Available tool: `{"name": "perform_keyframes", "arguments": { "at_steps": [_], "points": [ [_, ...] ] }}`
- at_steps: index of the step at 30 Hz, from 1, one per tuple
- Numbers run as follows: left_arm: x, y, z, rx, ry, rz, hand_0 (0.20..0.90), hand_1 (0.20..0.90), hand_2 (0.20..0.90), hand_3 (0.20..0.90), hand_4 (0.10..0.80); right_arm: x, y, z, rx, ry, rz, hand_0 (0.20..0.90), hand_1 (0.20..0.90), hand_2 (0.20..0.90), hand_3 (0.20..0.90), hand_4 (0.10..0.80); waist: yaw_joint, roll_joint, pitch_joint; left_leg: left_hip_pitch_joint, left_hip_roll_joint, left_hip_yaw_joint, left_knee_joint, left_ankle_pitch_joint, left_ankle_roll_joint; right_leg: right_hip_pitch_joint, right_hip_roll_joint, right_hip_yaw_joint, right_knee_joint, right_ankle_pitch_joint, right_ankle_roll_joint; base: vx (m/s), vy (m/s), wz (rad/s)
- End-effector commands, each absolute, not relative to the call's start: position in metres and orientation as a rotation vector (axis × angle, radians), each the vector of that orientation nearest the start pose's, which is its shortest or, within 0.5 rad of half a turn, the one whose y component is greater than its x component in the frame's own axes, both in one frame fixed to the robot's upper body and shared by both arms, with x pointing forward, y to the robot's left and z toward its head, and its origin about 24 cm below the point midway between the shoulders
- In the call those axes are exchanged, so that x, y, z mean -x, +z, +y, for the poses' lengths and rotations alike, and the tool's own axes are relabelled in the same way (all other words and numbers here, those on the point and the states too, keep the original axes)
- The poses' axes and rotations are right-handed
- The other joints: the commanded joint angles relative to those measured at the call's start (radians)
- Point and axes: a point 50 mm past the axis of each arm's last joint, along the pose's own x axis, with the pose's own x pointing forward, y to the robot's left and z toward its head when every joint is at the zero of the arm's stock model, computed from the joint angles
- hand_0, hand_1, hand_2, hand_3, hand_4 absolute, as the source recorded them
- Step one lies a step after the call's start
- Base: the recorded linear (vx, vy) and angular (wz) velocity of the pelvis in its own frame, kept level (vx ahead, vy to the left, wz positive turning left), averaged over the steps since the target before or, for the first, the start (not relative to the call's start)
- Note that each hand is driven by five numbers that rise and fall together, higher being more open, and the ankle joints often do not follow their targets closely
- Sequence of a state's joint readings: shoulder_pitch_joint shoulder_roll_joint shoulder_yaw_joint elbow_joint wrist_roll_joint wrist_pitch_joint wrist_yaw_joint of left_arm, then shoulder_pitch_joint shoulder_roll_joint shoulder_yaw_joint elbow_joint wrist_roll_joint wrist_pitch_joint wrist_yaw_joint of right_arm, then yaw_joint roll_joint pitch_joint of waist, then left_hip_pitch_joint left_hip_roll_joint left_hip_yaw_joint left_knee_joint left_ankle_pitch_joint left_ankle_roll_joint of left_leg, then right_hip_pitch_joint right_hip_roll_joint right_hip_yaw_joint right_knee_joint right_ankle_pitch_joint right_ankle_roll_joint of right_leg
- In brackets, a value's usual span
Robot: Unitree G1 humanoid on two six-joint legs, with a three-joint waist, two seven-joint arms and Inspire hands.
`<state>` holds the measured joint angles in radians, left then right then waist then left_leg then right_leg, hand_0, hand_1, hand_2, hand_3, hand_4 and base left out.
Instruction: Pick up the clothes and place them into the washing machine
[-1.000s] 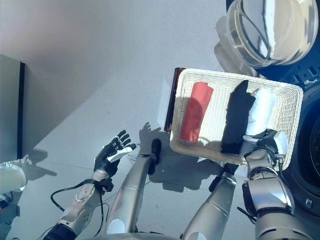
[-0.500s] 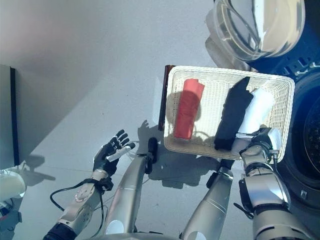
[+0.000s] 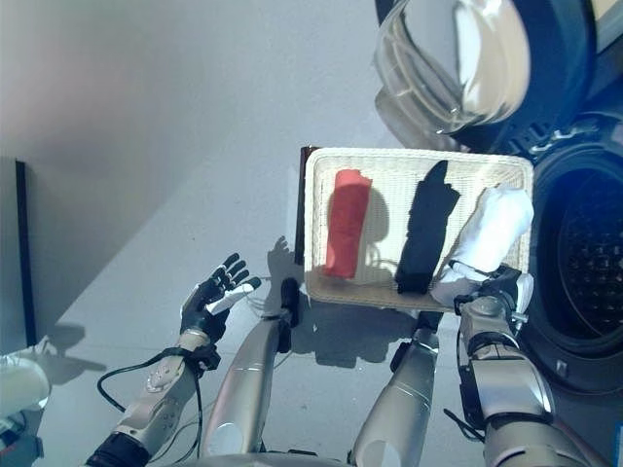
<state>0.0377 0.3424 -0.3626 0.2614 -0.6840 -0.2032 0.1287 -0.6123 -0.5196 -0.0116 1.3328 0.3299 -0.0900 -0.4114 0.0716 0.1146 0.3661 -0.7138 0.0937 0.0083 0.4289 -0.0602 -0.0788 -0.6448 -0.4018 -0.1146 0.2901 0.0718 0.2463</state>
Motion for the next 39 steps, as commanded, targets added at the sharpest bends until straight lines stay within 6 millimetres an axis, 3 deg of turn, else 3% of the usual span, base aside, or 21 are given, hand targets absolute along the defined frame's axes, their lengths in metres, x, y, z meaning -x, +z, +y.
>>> {"name": "perform_keyframes", "arguments": {
  "at_steps": [1,5,7,11,13,14,15,18,23,28,32,33,39],
  "points": [
    [-0.228,-0.004,0.183,0.307,0.024,0.134,0.900,0.900,0.900,0.900,0.800,-0.280,0.023,-0.368,0.168,-0.925,0.374,0.200,0.200,0.200,0.200,0.300,-0.005,-0.021,-0.020,0.057,0.048,-0.045,-0.142,0.086,-0.054,0.080,0.002,-0.028,-0.013,-0.005,-0.026,0.057,-0.047,-0.01],
    [-0.227,-0.007,0.184,0.305,0.021,0.146,0.900,0.900,0.900,0.900,0.800,-0.278,0.021,-0.368,0.109,-0.948,0.360,0.200,0.200,0.200,0.200,0.300,-0.006,-0.026,-0.026,0.087,0.051,-0.043,-0.174,0.098,-0.060,0.117,0.005,-0.040,-0.049,0.005,-0.023,0.042,-0.025,-0.05],
    [-0.227,-0.007,0.185,0.311,0.033,0.142,0.900,0.900,0.900,0.900,0.800,-0.278,0.021,-0.363,-0.146,-1.020,0.239,0.200,0.200,0.200,0.200,0.300,-0.012,-0.027,-0.040,0.137,0.055,-0.037,-0.229,0.117,-0.072,0.166,0.003,-0.049,-0.099,0.024,-0.013,0.094,-0.018,0.01],
    [-0.224,-0.010,0.183,0.317,0.035,0.161,0.900,0.900,0.900,0.900,0.800,-0.279,0.019,-0.357,-0.316,-1.062,0.177,0.200,0.200,0.200,0.200,0.300,-0.013,-0.026,-0.046,0.161,0.057,-0.034,-0.244,0.118,-0.077,0.196,0.006,-0.056,-0.117,0.027,-0.011,0.045,-0.003,-0.02],
    [-0.224,-0.014,0.180,0.329,0.034,0.180,0.900,0.900,0.900,0.900,0.800,-0.285,0.024,-0.352,-0.574,-1.109,0.067,0.200,0.200,0.200,0.200,0.300,-0.013,-0.018,-0.049,0.164,0.059,-0.034,-0.237,0.109,-0.075,0.193,0.005,-0.050,-0.109,0.021,-0.012,0.036,-0.002,-0.02],
    [-0.224,-0.014,0.180,0.328,0.033,0.180,0.900,0.900,0.900,0.900,0.800,-0.285,0.024,-0.352,-0.577,-1.109,0.065,0.200,0.200,0.200,0.200,0.300,-0.012,-0.019,-0.049,0.164,0.059,-0.034,-0.236,0.108,-0.075,0.193,0.005,-0.050,-0.108,0.020,-0.012,0.038,0.004,-0.01],
    [-0.224,-0.014,0.175,0.352,0.028,0.189,0.900,0.900,0.900,0.900,0.800,-0.293,0.030,-0.346,-0.853,-1.162,-0.051,0.200,0.200,0.200,0.200,0.300,-0.011,-0.009,-0.049,0.162,0.058,-0.035,-0.229,0.101,-0.075,0.191,0.004,-0.048,-0.102,0.013,-0.013,0.000,0.000,0.00],
    [-0.221,-0.019,0.166,0.376,0.003,0.228,0.900,0.900,0.900,0.900,0.800,-0.298,0.020,-0.330,-1.148,-1.220,-0.088,0.200,0.200,0.200,0.200,0.300,-0.006,0.005,-0.048,0.165,0.060,-0.033,-0.228,0.106,-0.077,0.194,0.003,-0.046,-0.103,0.010,-0.014,0.029,0.025,-0.04],
    [-0.223,-0.017,0.163,0.398,0.002,0.224,0.900,0.900,0.900,0.900,0.800,-0.307,0.029,-0.322,-1.233,-1.187,-0.156,0.200,0.200,0.200,0.200,0.300,-0.009,0.011,-0.041,0.162,0.063,-0.027,-0.225,0.104,-0.078,0.186,0.005,-0.039,-0.095,0.005,-0.015,0.011,0.009,-0.03],
    [-0.221,-0.018,0.162,0.402,0.008,0.222,0.900,0.900,0.900,0.900,0.800,-0.305,0.033,-0.324,-1.174,-1.172,-0.198,0.200,0.200,0.200,0.200,0.300,-0.021,0.007,-0.030,0.160,0.067,-0.021,-0.212,0.097,-0.078,0.174,0.011,-0.032,-0.077,-0.004,-0.020,0.013,0.001,-0.01],
    [-0.222,-0.016,0.163,0.389,0.002,0.209,0.900,0.900,0.900,0.900,0.800,-0.300,0.039,-0.337,-1.215,-1.243,-0.237,0.200,0.200,0.200,0.200,0.300,-0.021,0.014,-0.032,0.145,0.068,-0.025,-0.195,0.082,-0.083,0.156,0.009,-0.026,-0.054,-0.022,-0.018,-0.011,-0.002,-0.01],
    [-0.221,-0.015,0.165,0.382,0.001,0.205,0.900,0.900,0.900,0.900,0.800,-0.296,0.048,-0.354,-1.226,-1.286,-0.259,0.200,0.200,0.200,0.200,0.300,-0.019,0.023,-0.030,0.126,0.064,-0.027,-0.181,0.087,-0.084,0.137,0.005,-0.022,-0.036,-0.022,-0.021,-0.047,0.004,-0.01],
    [-0.215,-0.014,0.167,0.361,-0.043,0.214,0.900,0.900,0.900,0.900,0.800,-0.286,0.084,-0.398,-1.228,-1.355,-0.343,0.200,0.200,0.200,0.200,0.300,-0.007,0.045,-0.020,0.038,0.065,-0.041,-0.022,0.017,-0.070,0.047,0.013,0.014,0.121,-0.101,-0.037,-0.032,0.006,-0.03]
  ]
}}
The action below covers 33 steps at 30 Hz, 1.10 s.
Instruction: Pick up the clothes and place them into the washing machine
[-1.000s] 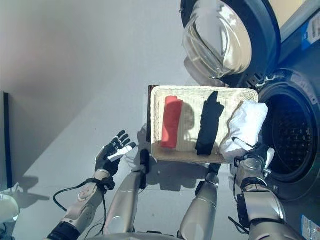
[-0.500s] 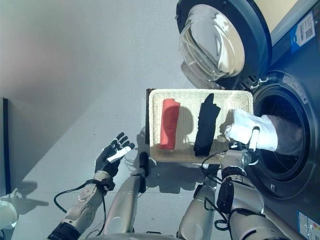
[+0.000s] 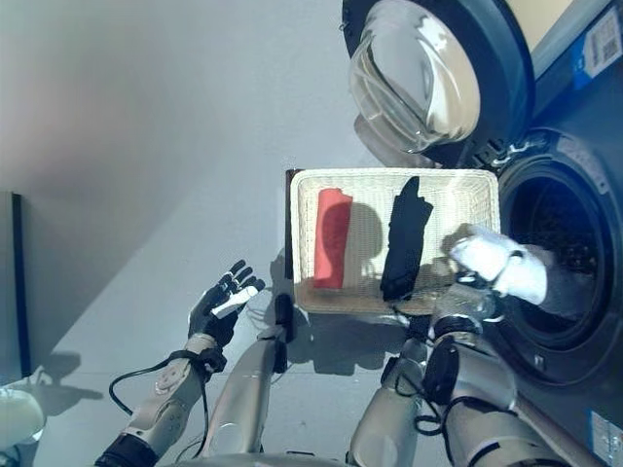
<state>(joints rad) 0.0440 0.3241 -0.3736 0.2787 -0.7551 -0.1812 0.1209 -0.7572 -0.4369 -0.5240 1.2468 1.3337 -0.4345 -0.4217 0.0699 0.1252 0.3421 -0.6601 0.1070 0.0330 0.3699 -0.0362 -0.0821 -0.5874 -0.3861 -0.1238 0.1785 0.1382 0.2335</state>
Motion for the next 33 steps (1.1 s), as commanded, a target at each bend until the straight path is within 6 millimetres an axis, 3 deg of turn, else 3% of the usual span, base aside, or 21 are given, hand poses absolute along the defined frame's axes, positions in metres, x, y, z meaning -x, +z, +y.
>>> {"name": "perform_keyframes", "arguments": {
  "at_steps": [1,9,17,18,24,29,33],
  "points": [
    [-0.213,-0.016,0.167,0.353,-0.048,0.226,0.900,0.900,0.900,0.900,0.800,-0.283,0.089,-0.405,-1.217,-1.361,-0.349,0.200,0.200,0.200,0.200,0.300,-0.001,0.038,0.000,-0.045,0.053,-0.071,0.078,-0.025,-0.064,-0.041,-0.003,0.028,0.273,-0.185,-0.026,-0.030,-0.008,-0.07],
    [-0.202,-0.022,0.178,0.355,0.000,0.258,0.900,0.900,0.900,0.900,0.800,-0.265,0.112,-0.435,-1.191,-1.438,-0.391,0.200,0.200,0.200,0.200,0.300,0.005,0.040,-0.015,-0.137,0.056,-0.071,0.172,-0.065,-0.055,-0.174,-0.005,0.075,0.407,-0.235,-0.037,-0.009,0.000,-0.01],
    [-0.199,-0.018,0.177,0.373,0.001,0.251,0.900,0.900,0.900,0.900,0.800,-0.237,0.129,-0.458,-1.345,-1.590,-0.545,0.200,0.200,0.200,0.200,0.300,0.007,0.072,-0.030,-0.190,0.042,-0.067,0.205,-0.073,-0.051,-0.256,-0.011,0.113,0.475,-0.265,-0.047,0.011,0.010,0.01],
    [-0.199,-0.018,0.177,0.376,0.006,0.251,0.900,0.900,0.900,0.900,0.800,-0.233,0.130,-0.460,-1.353,-1.613,-0.560,0.200,0.200,0.200,0.200,0.300,0.007,0.077,-0.039,-0.189,0.040,-0.072,0.215,-0.096,-0.053,-0.257,-0.011,0.120,0.489,-0.288,-0.042,0.019,0.024,0.04],
    [-0.195,-0.017,0.182,0.385,0.024,0.247,0.900,0.900,0.900,0.900,0.800,-0.226,0.142,-0.469,-1.340,-1.622,-0.604,0.200,0.200,0.200,0.200,0.300,0.013,0.089,-0.058,-0.222,0.032,-0.066,0.230,-0.088,-0.046,-0.298,-0.017,0.130,0.511,-0.279,-0.047,0.025,0.014,0.04],
    [-0.194,-0.017,0.186,0.387,0.037,0.241,0.900,0.900,0.900,0.900,0.800,-0.228,0.178,-0.477,-1.278,-1.537,-0.695,0.200,0.200,0.200,0.200,0.300,0.018,0.082,-0.075,-0.224,0.034,-0.063,0.226,-0.105,-0.049,-0.312,-0.021,0.141,0.520,-0.296,-0.040,0.020,0.007,0.00],
    [-0.192,-0.019,0.186,0.392,0.038,0.251,0.900,0.900,0.900,0.900,0.800,-0.227,0.202,-0.482,-1.196,-1.502,-0.717,0.200,0.200,0.200,0.200,0.300,0.027,0.078,-0.070,-0.235,0.034,-0.061,0.218,-0.079,-0.048,-0.326,-0.018,0.141,0.525,-0.283,-0.047,-0.067,0.000,-0.02]
  ]
}}
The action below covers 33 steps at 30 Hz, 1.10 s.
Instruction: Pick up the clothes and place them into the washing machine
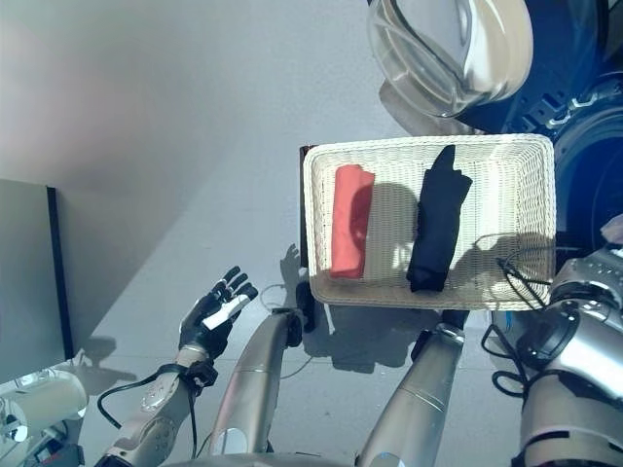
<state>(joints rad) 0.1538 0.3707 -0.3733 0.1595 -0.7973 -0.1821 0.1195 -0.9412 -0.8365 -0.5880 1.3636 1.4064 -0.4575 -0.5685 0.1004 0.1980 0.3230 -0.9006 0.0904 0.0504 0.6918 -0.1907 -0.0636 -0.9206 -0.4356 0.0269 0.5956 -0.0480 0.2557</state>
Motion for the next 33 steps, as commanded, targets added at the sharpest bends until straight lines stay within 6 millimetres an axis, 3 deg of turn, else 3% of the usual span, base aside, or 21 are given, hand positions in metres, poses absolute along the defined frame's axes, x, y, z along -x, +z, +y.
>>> {"name": "perform_keyframes", "arguments": {
  "at_steps": [1,5,6,9,10,14,15,16,17,27,33],
  "points": [
    [-0.193,-0.019,0.184,0.397,0.036,0.249,0.900,0.900,0.900,0.900,0.800,-0.230,0.207,-0.481,-1.176,-1.484,-0.713,0.200,0.200,0.200,0.200,0.300,-0.003,0.005,-0.049,0.005,0.051,-0.078,-0.103,0.077,-0.067,0.006,0.033,-0.011,0.111,-0.098,-0.070,0.069,-0.037,0.05],
    [-0.195,-0.018,0.182,0.395,0.031,0.240,0.900,0.900,0.900,0.900,0.800,-0.243,0.214,-0.473,-1.157,-1.430,-0.718,0.200,0.200,0.200,0.200,0.300,-0.006,0.000,-0.048,0.018,0.055,-0.079,-0.111,0.063,-0.070,0.014,0.039,-0.007,0.110,-0.112,-0.065,0.001,-0.004,0.02],
    [-0.195,-0.017,0.182,0.393,0.029,0.239,0.900,0.900,0.900,0.900,0.800,-0.245,0.218,-0.471,-1.158,-1.421,-0.730,0.200,0.200,0.200,0.200,0.300,-0.008,-0.001,-0.041,0.015,0.056,-0.073,-0.121,0.085,-0.068,0.008,0.038,-0.011,0.101,-0.090,-0.069,0.085,-0.011,-0.06],
    [-0.197,-0.016,0.184,0.383,0.039,0.233,0.900,0.900,0.900,0.900,0.800,-0.242,0.219,-0.472,-1.171,-1.451,-0.748,0.200,0.200,0.200,0.200,0.300,-0.011,-0.003,-0.048,0.028,0.053,-0.077,-0.133,0.072,-0.071,0.019,0.039,-0.009,0.103,-0.110,-0.065,0.015,-0.006,-0.02],
    [-0.197,-0.016,0.185,0.384,0.046,0.232,0.900,0.900,0.900,0.900,0.800,-0.239,0.217,-0.473,-1.174,-1.465,-0.746,0.200,0.200,0.200,0.200,0.300,-0.013,-0.003,-0.043,0.019,0.051,-0.075,-0.136,0.093,-0.069,0.014,0.039,-0.014,0.096,-0.092,-0.071,0.005,-0.011,0.03],
    [-0.197,-0.018,0.189,0.386,0.080,0.234,0.900,0.900,0.900,0.900,0.800,-0.233,0.202,-0.476,-1.188,-1.527,-0.706,0.200,0.200,0.200,0.200,0.300,-0.016,-0.001,-0.056,0.019,0.050,-0.082,-0.130,0.073,-0.072,0.020,0.041,-0.014,0.102,-0.111,-0.068,-0.024,0.000,0.03],
    [-0.196,-0.019,0.190,0.384,0.081,0.237,0.900,0.900,0.900,0.900,0.800,-0.233,0.199,-0.476,-1.189,-1.531,-0.698,0.461,0.461,0.461,0.461,0.486,-0.016,-0.001,-0.054,0.011,0.050,-0.078,-0.134,0.093,-0.069,0.012,0.040,-0.017,0.095,-0.090,-0.072,0.000,0.000,0.00],
    [-0.195,-0.021,0.190,0.388,0.082,0.245,0.900,0.900,0.900,0.900,0.800,-0.233,0.194,-0.476,-1.203,-1.537,-0.684,0.831,0.831,0.831,0.831,0.751,-0.017,0.000,-0.057,0.009,0.052,-0.076,-0.135,0.093,-0.068,0.010,0.040,-0.017,0.092,-0.088,-0.071,0.000,0.000,0.00],
    [-0.195,-0.021,0.190,0.387,0.082,0.244,0.900,0.900,0.900,0.900,0.800,-0.233,0.194,-0.476,-1.205,-1.535,-0.684,0.900,0.900,0.900,0.900,0.800,-0.017,-0.002,-0.064,0.016,0.053,-0.079,-0.133,0.073,-0.071,0.017,0.041,-0.013,0.097,-0.107,-0.067,0.069,-0.003,0.00],
    [-0.195,-0.022,0.192,0.396,0.086,0.250,0.900,0.900,0.900,0.900,0.800,-0.246,0.175,-0.464,-1.246,-1.521,-0.606,0.900,0.900,0.900,0.900,0.800,-0.011,-0.005,-0.058,0.031,0.047,-0.069,-0.146,0.096,-0.063,0.050,0.042,-0.026,0.056,-0.067,-0.066,-0.006,0.006,-0.01],
    [-0.199,-0.023,0.188,0.382,0.058,0.252,0.900,0.900,0.900,0.900,0.800,-0.268,0.145,-0.442,-1.155,-1.465,-0.440,0.900,0.900,0.900,0.900,0.800,-0.004,-0.025,-0.044,0.118,0.048,-0.060,-0.234,0.129,-0.068,0.182,0.041,-0.070,-0.073,-0.013,-0.049,0.019,-0.013,-0.04]
  ]
}}
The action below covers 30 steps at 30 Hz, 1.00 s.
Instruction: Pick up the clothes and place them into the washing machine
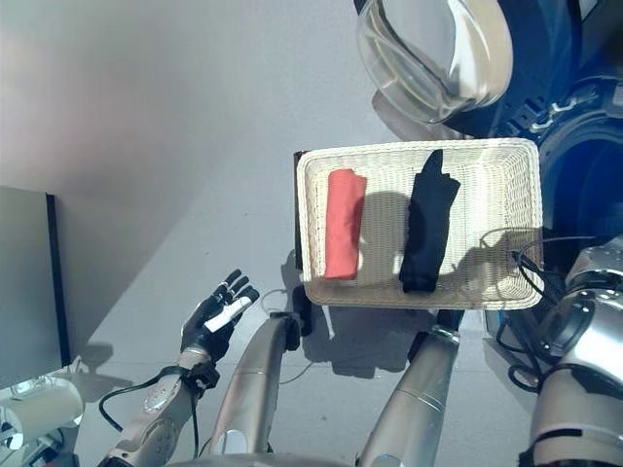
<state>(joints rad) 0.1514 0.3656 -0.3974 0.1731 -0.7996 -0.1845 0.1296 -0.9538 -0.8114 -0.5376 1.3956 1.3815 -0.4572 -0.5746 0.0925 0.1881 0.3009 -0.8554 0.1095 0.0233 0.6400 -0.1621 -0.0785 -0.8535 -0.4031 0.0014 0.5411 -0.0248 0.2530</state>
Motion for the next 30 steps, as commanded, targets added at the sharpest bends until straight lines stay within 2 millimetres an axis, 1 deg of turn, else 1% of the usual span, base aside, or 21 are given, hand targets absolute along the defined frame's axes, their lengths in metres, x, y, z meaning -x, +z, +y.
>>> {"name": "perform_keyframes", "arguments": {
  "at_steps": [1,4,6,10,11,12,13,15,17,18,20,22,25,26,27,28,30],
  "points": [
    [-0.201,-0.023,0.188,0.375,0.050,0.249,0.900,0.900,0.900,0.900,0.800,-0.271,0.135,-0.436,-1.113,-1.452,-0.392,0.900,0.900,0.900,0.900,0.800,0.004,-0.019,-0.021,0.088,0.029,-0.031,-0.196,0.107,-0.056,0.135,0.007,-0.050,-0.039,-0.027,-0.044,0.043,-0.007,0.04],
    [-0.204,-0.023,0.187,0.361,0.040,0.243,0.900,0.900,0.900,0.900,0.800,-0.282,0.096,-0.412,-1.025,-1.396,-0.225,0.900,0.900,0.900,0.900,0.800,0.000,-0.042,-0.010,0.161,0.029,-0.032,-0.259,0.131,-0.062,0.225,0.007,-0.080,-0.128,0.012,-0.038,0.060,-0.014,0.04],
    [-0.205,-0.024,0.187,0.361,0.046,0.245,0.900,0.900,0.900,0.900,0.800,-0.282,0.073,-0.400,-0.963,-1.383,-0.124,0.900,0.900,0.900,0.900,0.800,-0.003,-0.058,-0.011,0.198,0.030,-0.031,-0.298,0.144,-0.067,0.275,0.005,-0.093,-0.182,0.036,-0.033,0.060,-0.021,0.00],
    [-0.201,-0.029,0.190,0.352,0.054,0.263,0.900,0.900,0.900,0.900,0.800,-0.280,0.034,-0.374,-0.853,-1.340,0.059,0.900,0.900,0.900,0.900,0.800,-0.002,-0.086,-0.015,0.277,0.028,-0.038,-0.368,0.167,-0.071,0.389,-0.001,-0.134,-0.283,0.081,-0.022,0.069,-0.028,0.04],
    [-0.201,-0.029,0.191,0.348,0.056,0.263,0.900,0.900,0.900,0.900,0.800,-0.280,0.026,-0.368,-0.817,-1.325,0.101,0.900,0.900,0.900,0.900,0.800,0.000,-0.092,-0.018,0.290,0.029,-0.039,-0.378,0.170,-0.073,0.407,-0.003,-0.140,-0.299,0.088,-0.019,0.057,-0.005,0.05],
    [-0.201,-0.030,0.192,0.347,0.057,0.264,0.900,0.900,0.900,0.900,0.800,-0.280,0.025,-0.367,-0.815,-1.325,0.104,0.900,0.900,0.900,0.900,0.800,-0.003,-0.093,-0.015,0.298,0.028,-0.040,-0.384,0.172,-0.073,0.418,-0.003,-0.143,-0.306,0.091,-0.019,0.045,-0.006,0.03],
    [-0.200,-0.030,0.192,0.344,0.061,0.259,0.900,0.900,0.900,0.900,0.800,-0.280,0.014,-0.356,-0.753,-1.283,0.158,0.900,0.900,0.900,0.900,0.800,0.000,-0.104,-0.019,0.321,0.027,-0.041,-0.408,0.188,-0.072,0.451,-0.006,-0.155,-0.339,0.111,-0.018,0.036,-0.010,0.04],
    [-0.199,-0.031,0.194,0.335,0.062,0.260,0.900,0.900,0.900,0.900,0.800,-0.278,0.003,-0.346,-0.666,-1.237,0.226,0.900,0.900,0.900,0.900,0.800,0.001,-0.116,-0.023,0.343,0.027,-0.045,-0.421,0.193,-0.073,0.484,-0.010,-0.170,-0.361,0.120,-0.015,0.057,-0.018,0.11],
    [-0.199,-0.029,0.196,0.322,0.061,0.246,0.900,0.900,0.900,0.900,0.800,-0.282,-0.004,-0.335,-0.514,-1.136,0.291,0.900,0.900,0.900,0.900,0.800,0.006,-0.127,-0.023,0.357,0.026,-0.050,-0.423,0.195,-0.073,0.510,-0.013,-0.181,-0.371,0.124,-0.014,0.045,-0.022,0.08],
    [-0.199,-0.028,0.197,0.313,0.059,0.240,0.900,0.900,0.900,0.900,0.800,-0.284,-0.003,-0.331,-0.451,-1.099,0.300,0.900,0.900,0.900,0.900,0.800,0.008,-0.131,-0.018,0.356,0.025,-0.052,-0.415,0.195,-0.072,0.517,-0.014,-0.184,-0.370,0.124,-0.014,0.010,-0.020,0.10],
    [-0.200,-0.025,0.198,0.297,0.053,0.224,0.900,0.900,0.900,0.900,0.800,-0.292,0.000,-0.324,-0.247,-0.991,0.327,0.900,0.900,0.900,0.900,0.800,0.013,-0.136,-0.010,0.350,0.020,-0.060,-0.395,0.182,-0.070,0.522,-0.018,-0.190,-0.356,0.118,-0.015,-0.002,-0.028,0.06],
    [-0.200,-0.023,0.199,0.289,0.049,0.216,0.900,0.900,0.900,0.900,0.800,-0.299,0.003,-0.317,-0.118,-0.924,0.345,0.900,0.900,0.900,0.900,0.800,0.019,-0.137,-0.006,0.343,0.017,-0.065,-0.385,0.181,-0.067,0.523,-0.018,-0.194,-0.352,0.116,-0.017,0.003,-0.012,0.09],
    [-0.198,-0.022,0.202,0.277,0.049,0.207,0.900,0.900,0.900,0.900,0.800,-0.304,0.000,-0.306,0.097,-0.823,0.405,0.900,0.900,0.900,0.900,0.800,0.040,-0.141,-0.004,0.341,0.013,-0.071,-0.386,0.185,-0.064,0.535,-0.015,-0.209,-0.364,0.121,-0.015,0.007,-0.010,0.12],
    [-0.199,-0.021,0.202,0.270,0.047,0.203,0.900,0.900,0.900,0.900,0.800,-0.303,-0.003,-0.303,0.191,-0.789,0.440,0.900,0.900,0.900,0.900,0.800,0.048,-0.143,-0.003,0.342,0.013,-0.072,-0.389,0.187,-0.063,0.541,-0.014,-0.213,-0.370,0.122,-0.015,0.003,-0.011,0.07],
    [-0.199,-0.021,0.202,0.270,0.048,0.203,0.900,0.900,0.900,0.900,0.800,-0.304,-0.003,-0.303,0.192,-0.789,0.439,0.900,0.900,0.900,0.900,0.800,0.047,-0.143,-0.002,0.343,0.013,-0.072,-0.390,0.188,-0.063,0.542,-0.014,-0.214,-0.371,0.123,-0.015,0.010,-0.014,0.09],
    [-0.201,-0.020,0.202,0.257,0.038,0.199,0.900,0.900,0.900,0.900,0.800,-0.300,-0.014,-0.295,0.363,-0.726,0.528,0.900,0.900,0.900,0.900,0.800,0.060,-0.146,-0.001,0.340,0.011,-0.078,-0.390,0.191,-0.061,0.551,-0.012,-0.225,-0.378,0.125,-0.014,0.020,-0.024,0.12],
    [-0.204,-0.017,0.202,0.249,0.034,0.182,0.900,0.900,0.900,0.900,0.800,-0.299,-0.019,-0.288,0.393,-0.710,0.566,0.900,0.900,0.900,0.900,0.800,0.069,-0.146,-0.003,0.337,0.008,-0.085,-0.390,0.191,-0.059,0.557,-0.011,-0.234,-0.382,0.126,-0.013,0.023,-0.026,0.18]
  ]
}}
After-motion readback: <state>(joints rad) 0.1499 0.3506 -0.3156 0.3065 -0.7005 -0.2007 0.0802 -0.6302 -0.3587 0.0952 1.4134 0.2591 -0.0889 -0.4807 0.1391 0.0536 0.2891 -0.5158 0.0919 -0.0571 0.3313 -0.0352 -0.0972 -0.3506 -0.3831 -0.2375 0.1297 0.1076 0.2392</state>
